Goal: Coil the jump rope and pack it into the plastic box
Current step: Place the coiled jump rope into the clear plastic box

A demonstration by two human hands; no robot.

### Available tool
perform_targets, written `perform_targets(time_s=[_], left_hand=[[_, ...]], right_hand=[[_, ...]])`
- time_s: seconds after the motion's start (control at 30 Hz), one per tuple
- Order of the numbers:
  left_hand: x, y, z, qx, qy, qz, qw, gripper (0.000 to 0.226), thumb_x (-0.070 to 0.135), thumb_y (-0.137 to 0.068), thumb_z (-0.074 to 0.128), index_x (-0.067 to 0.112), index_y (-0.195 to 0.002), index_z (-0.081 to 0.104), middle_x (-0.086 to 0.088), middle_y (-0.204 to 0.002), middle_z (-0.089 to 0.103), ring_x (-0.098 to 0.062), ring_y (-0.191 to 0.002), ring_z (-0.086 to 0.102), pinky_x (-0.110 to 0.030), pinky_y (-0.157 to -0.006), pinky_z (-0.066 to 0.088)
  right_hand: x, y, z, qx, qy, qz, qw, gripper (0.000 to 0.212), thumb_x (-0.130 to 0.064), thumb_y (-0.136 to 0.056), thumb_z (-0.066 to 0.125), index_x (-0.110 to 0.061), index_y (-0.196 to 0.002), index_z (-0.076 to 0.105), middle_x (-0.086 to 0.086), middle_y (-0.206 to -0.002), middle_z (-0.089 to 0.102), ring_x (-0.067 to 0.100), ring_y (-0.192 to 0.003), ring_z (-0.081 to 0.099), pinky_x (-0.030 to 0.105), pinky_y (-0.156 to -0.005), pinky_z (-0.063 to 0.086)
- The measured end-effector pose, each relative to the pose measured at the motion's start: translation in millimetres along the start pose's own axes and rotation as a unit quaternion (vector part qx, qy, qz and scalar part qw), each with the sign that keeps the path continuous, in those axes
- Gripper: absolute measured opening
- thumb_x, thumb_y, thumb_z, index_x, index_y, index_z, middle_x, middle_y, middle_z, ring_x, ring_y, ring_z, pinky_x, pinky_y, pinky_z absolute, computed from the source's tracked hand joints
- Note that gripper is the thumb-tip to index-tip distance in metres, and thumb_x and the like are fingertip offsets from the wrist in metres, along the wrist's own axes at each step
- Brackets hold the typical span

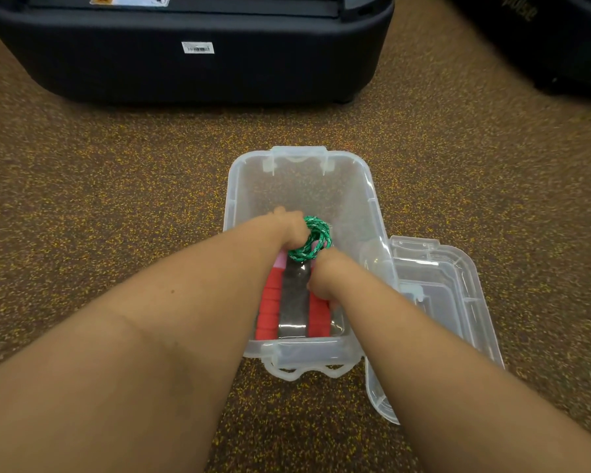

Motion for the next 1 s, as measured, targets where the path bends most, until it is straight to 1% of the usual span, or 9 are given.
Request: perform_targets(time_s=[0.17,0.27,0.37,0.43,0.53,0.6,0.77,0.9,1.0], left_hand=[[-8.3,-4.3,3.1,0.024,0.001,-0.054,0.998,0.061,0.033,-0.095,0.054,0.005,-0.145,0.033,-0.019,-0.152,0.023,-0.035,-0.14,0.027,-0.039,-0.113,0.027],[-9.6,3.5,-4.9,0.053,0.045,-0.063,0.996,0.066,0.041,-0.094,0.054,0.0,-0.142,0.037,-0.02,-0.15,0.031,-0.033,-0.137,0.034,-0.035,-0.109,0.032],[-10.8,10.5,-6.5,0.074,0.059,-0.085,0.992,0.057,0.022,-0.095,0.054,-0.002,-0.142,0.033,-0.018,-0.148,0.035,-0.032,-0.137,0.035,-0.035,-0.107,0.036],[-13.7,16.9,8.5,0.04,0.059,-0.11,0.991,0.068,0.011,-0.093,0.054,-0.001,-0.148,0.017,-0.018,-0.154,0.024,-0.032,-0.141,0.028,-0.037,-0.113,0.03],[-15.5,30.1,28.7,0.032,0.102,-0.124,0.987,0.074,0.014,-0.094,0.05,0.0,-0.151,0.005,-0.019,-0.157,0.016,-0.032,-0.145,0.02,-0.036,-0.118,0.02],[-16.3,37.9,33.7,0.03,0.136,-0.128,0.982,0.081,0.016,-0.093,0.053,-0.001,-0.151,-0.001,-0.019,-0.159,0.009,-0.03,-0.147,0.014,-0.034,-0.119,0.014],[-17.1,50.6,28.7,0.016,0.15,-0.114,0.982,0.074,0.015,-0.095,0.048,-0.001,-0.15,0.002,-0.021,-0.158,0.01,-0.031,-0.146,0.017,-0.036,-0.118,0.019],[-11.2,66.4,16.6,0.024,0.168,-0.062,0.984,0.069,0.015,-0.094,0.05,-0.002,-0.15,0.012,-0.021,-0.157,0.012,-0.034,-0.145,0.019,-0.039,-0.118,0.02],[3.4,77.0,1.2,0.045,0.151,0.001,0.987,0.072,0.022,-0.094,0.052,0.001,-0.151,0.013,-0.019,-0.159,0.006,-0.032,-0.147,0.013,-0.041,-0.118,0.019]], right_hand=[[-1.5,-9.0,9.6,-0.027,0.032,-0.03,0.999,0.045,-0.021,-0.097,0.045,-0.01,-0.141,0.041,0.013,-0.147,0.04,0.028,-0.133,0.041,0.031,-0.105,0.035],[-3.1,-7.5,7.8,-0.003,0.034,-0.044,0.998,0.044,-0.018,-0.095,0.045,-0.009,-0.138,0.043,0.015,-0.144,0.043,0.03,-0.13,0.044,0.034,-0.1,0.039],[-1.7,-10.6,4.5,0.005,-0.007,-0.032,0.999,0.054,-0.022,-0.097,0.042,-0.012,-0.147,0.026,0.009,-0.154,0.027,0.022,-0.141,0.03,0.027,-0.113,0.027],[-0.1,-12.3,1.6,0.003,-0.03,-0.025,0.999,0.051,-0.021,-0.098,0.041,-0.009,-0.146,0.029,0.01,-0.152,0.031,0.024,-0.139,0.033,0.027,-0.108,0.033],[-4.4,-5.4,0.2,-0.007,-0.022,-0.043,0.999,0.048,-0.019,-0.099,0.04,-0.01,-0.145,0.031,0.008,-0.154,0.03,0.025,-0.14,0.031,0.026,-0.107,0.029],[-3.2,-0.8,-0.7,-0.011,-0.043,-0.032,0.998,0.046,-0.018,-0.098,0.043,-0.011,-0.144,0.037,0.009,-0.152,0.035,0.026,-0.138,0.036,0.026,-0.103,0.032],[-8.8,5.3,-0.1,-0.004,-0.019,-0.039,0.999,0.049,-0.02,-0.096,0.049,-0.014,-0.143,0.038,0.01,-0.148,0.041,0.027,-0.133,0.043,0.032,-0.106,0.035],[4.2,21.9,-29.8,0.115,-0.102,-0.001,0.988,0.036,-0.011,-0.091,0.054,-0.004,-0.126,0.055,0.017,-0.13,0.057,0.031,-0.119,0.057,0.033,-0.094,0.045],[33.1,46.4,-71.3,0.226,-0.18,-0.006,0.957,0.035,-0.005,-0.088,0.052,-0.003,-0.123,0.053,0.02,-0.118,0.064,0.036,-0.109,0.061,0.036,-0.086,0.05]])
Point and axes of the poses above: each hand's wrist, its own y-axis away from the middle knuckle, its own z-axis out of the palm, x = y × z, the point moved 7 cm from there along -y, towards the middle knuckle
